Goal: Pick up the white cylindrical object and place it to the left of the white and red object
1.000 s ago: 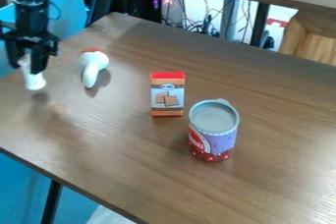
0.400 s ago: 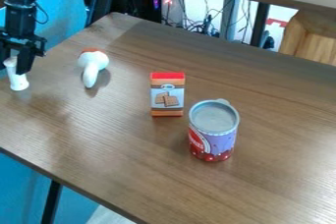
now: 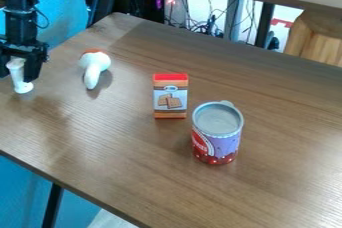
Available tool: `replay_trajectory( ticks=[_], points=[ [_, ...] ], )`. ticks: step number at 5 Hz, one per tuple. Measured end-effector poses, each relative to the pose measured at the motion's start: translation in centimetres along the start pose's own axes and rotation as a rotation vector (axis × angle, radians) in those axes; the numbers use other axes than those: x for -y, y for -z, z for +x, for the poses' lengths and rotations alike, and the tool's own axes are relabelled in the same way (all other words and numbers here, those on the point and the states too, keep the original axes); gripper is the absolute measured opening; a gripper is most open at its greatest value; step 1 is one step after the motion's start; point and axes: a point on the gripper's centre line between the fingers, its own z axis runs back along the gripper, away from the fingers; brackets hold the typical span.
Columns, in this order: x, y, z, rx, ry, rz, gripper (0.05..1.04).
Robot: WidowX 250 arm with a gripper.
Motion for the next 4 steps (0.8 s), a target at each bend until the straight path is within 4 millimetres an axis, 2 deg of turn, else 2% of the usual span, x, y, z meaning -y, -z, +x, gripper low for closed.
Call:
replay_trajectory(
  ticks=[1,2,3,4],
  points=[
    [-0.2,-3.2,-1.4,0.116,0.037,-0.081,1.005],
    [-0.5,-4.4,-2.3,0.155,0.062,-0.113,1.001],
    [0.1,-5.7,-3.9,0.203,0.116,-0.093,1.001],
    [4.5,-6.5,-6.1,0.243,0.323,-0.067,1.001]
  ],
)
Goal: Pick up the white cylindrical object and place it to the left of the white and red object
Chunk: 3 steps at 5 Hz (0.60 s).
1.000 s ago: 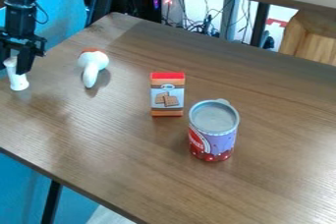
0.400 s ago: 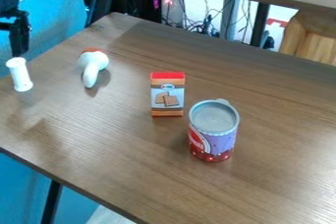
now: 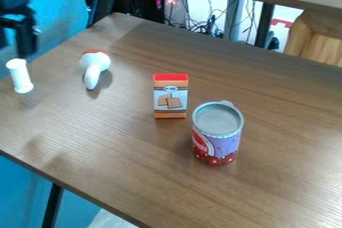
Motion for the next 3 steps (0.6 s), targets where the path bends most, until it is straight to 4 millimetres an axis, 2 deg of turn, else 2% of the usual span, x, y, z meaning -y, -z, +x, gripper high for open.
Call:
replay_trajectory(
  ticks=[1,3],
  points=[
    [5.3,0.5,-1.2,0.015,0.186,0.008,1.001],
    [10.4,-0.3,-3.2,0.042,0.422,0.036,1.001]
  ],
)
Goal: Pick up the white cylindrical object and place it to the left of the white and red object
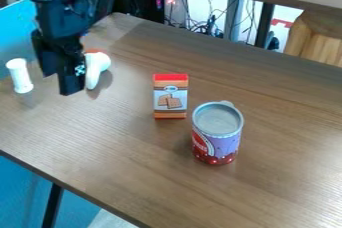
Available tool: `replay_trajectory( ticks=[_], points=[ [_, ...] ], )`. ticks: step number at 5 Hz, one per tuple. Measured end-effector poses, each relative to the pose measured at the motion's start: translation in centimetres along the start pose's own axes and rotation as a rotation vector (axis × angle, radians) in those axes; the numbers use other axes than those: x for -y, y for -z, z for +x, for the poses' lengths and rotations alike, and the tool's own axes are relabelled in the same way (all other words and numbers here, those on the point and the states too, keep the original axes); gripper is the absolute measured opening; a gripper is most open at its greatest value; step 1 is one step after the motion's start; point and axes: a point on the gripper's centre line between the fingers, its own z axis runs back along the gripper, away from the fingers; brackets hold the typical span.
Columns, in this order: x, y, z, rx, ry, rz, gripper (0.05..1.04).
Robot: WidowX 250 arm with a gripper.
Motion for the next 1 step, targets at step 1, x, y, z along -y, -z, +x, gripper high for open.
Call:
replay_trajectory(
  ticks=[1],
  points=[
    [1.46,0.34,-0.06,-0.013,0.051,0.017,1.001]
  ],
)
